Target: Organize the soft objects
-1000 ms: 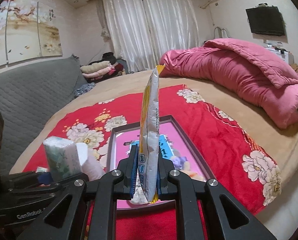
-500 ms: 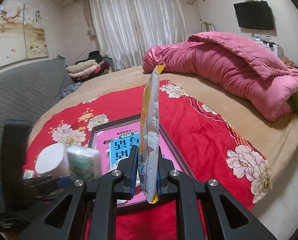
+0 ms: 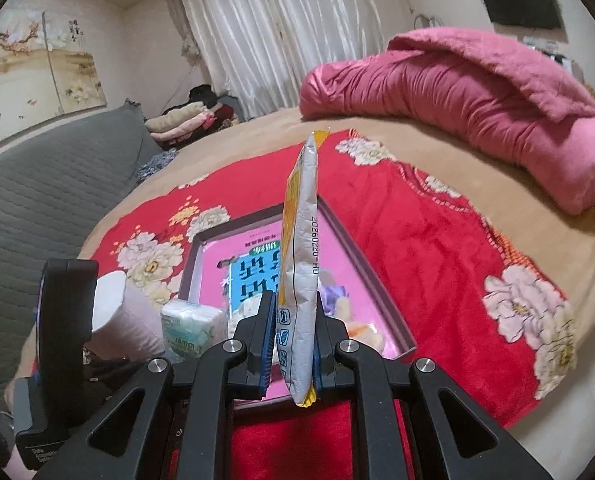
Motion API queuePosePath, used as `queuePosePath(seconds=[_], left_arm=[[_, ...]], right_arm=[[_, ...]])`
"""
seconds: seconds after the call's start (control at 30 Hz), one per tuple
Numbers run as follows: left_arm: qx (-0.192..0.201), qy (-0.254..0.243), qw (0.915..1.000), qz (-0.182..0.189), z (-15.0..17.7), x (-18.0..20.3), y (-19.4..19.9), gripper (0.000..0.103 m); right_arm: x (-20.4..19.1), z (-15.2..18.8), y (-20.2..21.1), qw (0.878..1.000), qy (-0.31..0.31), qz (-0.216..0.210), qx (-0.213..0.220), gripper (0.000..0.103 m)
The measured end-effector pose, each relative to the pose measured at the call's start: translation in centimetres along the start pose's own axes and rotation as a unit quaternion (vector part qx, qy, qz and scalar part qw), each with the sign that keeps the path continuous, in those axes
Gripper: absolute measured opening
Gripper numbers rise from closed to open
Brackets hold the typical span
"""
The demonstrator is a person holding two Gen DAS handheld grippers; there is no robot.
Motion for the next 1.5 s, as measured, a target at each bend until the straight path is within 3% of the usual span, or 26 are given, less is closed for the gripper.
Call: queuePosePath(seconds=[0.2,0.4,0.73,0.93,1.23,1.5], left_arm=[[-0.022,0.014,0.9996,0.009,0.7,-0.6,-1.2,0.047],[-0.013,0.014,0.9998,0.009,0.8,-0.7,-0.9,0.047],[-0.012,0.01,0.9998,0.015,0.8,-0.7,-1.0,0.047],[-0.014,0.01,0.9997,0.016,0.8,-0.5,-1.2,0.047],[-0.017,0.013,0.9996,0.017,0.9,-0.6,-1.4,0.047],[-0.019,0.012,0.9996,0.019,0.8,-0.6,-1.5,0.048]], right_arm=[[0.5,0.8,-1.4,0.999,-0.012,-0.019,-0.024,0.015],[1.1,1.6,-3.2,0.995,-0.043,-0.076,-0.043,0.015],[1.8,3.1,-6.5,0.985,-0.077,-0.128,-0.087,0.015],[1.6,4.1,-7.6,0.986,-0.058,-0.103,-0.114,0.017],[2.1,3.2,-7.0,0.994,-0.013,-0.039,-0.102,0.03],[2.7,2.2,-4.7,0.996,0.025,0.016,-0.086,0.032]])
Point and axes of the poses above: each gripper's, at about its wrist camera, not at the fingertips, and y roughly against the way its jaws point, x to its right, z to its underside, the point moved 6 cm from there along -y, roughly the way its jaws point, and after that the axes turned 14 degrees about -z, right-handed, at the moved point
